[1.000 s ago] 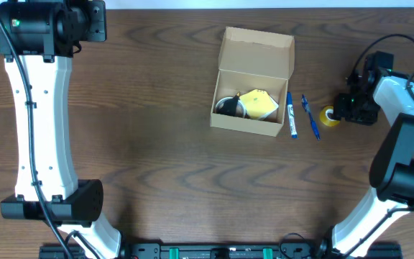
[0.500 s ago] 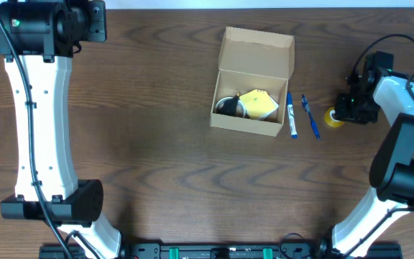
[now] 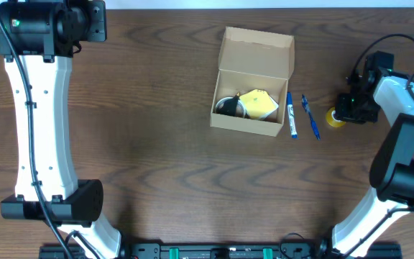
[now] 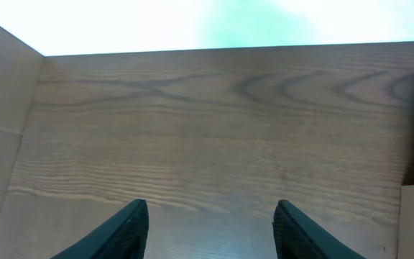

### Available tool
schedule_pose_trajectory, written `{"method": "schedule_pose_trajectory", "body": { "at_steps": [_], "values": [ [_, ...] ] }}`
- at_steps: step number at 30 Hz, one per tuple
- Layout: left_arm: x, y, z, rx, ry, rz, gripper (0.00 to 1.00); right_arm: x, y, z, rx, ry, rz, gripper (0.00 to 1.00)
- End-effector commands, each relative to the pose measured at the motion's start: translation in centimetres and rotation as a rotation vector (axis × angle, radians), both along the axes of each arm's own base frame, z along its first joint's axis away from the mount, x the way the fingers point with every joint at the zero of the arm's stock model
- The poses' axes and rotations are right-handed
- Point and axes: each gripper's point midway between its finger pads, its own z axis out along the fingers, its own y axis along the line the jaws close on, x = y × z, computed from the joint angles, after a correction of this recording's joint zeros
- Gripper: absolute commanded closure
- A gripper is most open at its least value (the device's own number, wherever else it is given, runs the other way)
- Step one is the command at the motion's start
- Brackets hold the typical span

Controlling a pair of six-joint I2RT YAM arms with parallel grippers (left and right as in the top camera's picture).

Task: Pack container
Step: 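Close the right gripper on the yellow tape roll's rim, then lift the yellow tape roll with the right gripper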

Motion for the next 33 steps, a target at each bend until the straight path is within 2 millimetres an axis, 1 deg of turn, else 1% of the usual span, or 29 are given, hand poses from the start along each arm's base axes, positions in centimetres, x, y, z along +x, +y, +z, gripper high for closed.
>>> {"method": "schedule_pose_trajectory", "body": {
  "at_steps": [1, 5, 8, 11, 13, 16, 21, 25, 29, 33],
  "values": [
    [-0.5, 0.0, 1.0, -0.014, -0.025, 0.006, 0.43, -0.2, 0.1, -0.6, 0.012, 0.011, -0.001, 0.86],
    [-0.5, 0.0, 1.0, -0.014, -0.025, 0.006, 0.43, -0.2, 0.1, -0.6, 0.012, 0.012, -0.001, 0.86],
    [-0.5, 0.0, 1.0, -0.014, -0.025, 0.006, 0.43, -0.1, 0.1, -0.6, 0.012, 0.01, -0.001, 0.9],
    [-0.5, 0.0, 1.0, -0.014, -0.025, 0.006, 0.43, -0.1, 0.1, -0.6, 0.011, 0.009, -0.001, 0.9],
    [-0.5, 0.0, 1.0, -0.014, -0.025, 0.006, 0.43, -0.1, 0.1, -0.6, 0.012, 0.009, -0.001, 0.93],
    [-0.5, 0.0, 1.0, -0.014, -0.025, 0.006, 0.43, -0.1, 0.1, -0.6, 0.012, 0.009, -0.001, 0.93],
    [-0.5, 0.0, 1.0, -0.014, -0.025, 0.006, 0.43, 0.2, 0.2, -0.4, 0.019, -0.001, 0.001, 0.9],
    [-0.5, 0.0, 1.0, -0.014, -0.026, 0.006, 0.43, 1.0, 0.0, 1.0, 0.016, -0.014, 0.001, 0.91],
    [-0.5, 0.0, 1.0, -0.014, -0.026, 0.006, 0.43, 2.3, -0.4, 3.5, 0.007, -0.035, 0.017, 0.91],
    [-0.5, 0.0, 1.0, -0.014, -0.026, 0.006, 0.43, 3.1, -0.6, 5.1, 0.002, -0.052, 0.019, 0.9]
  ]
}}
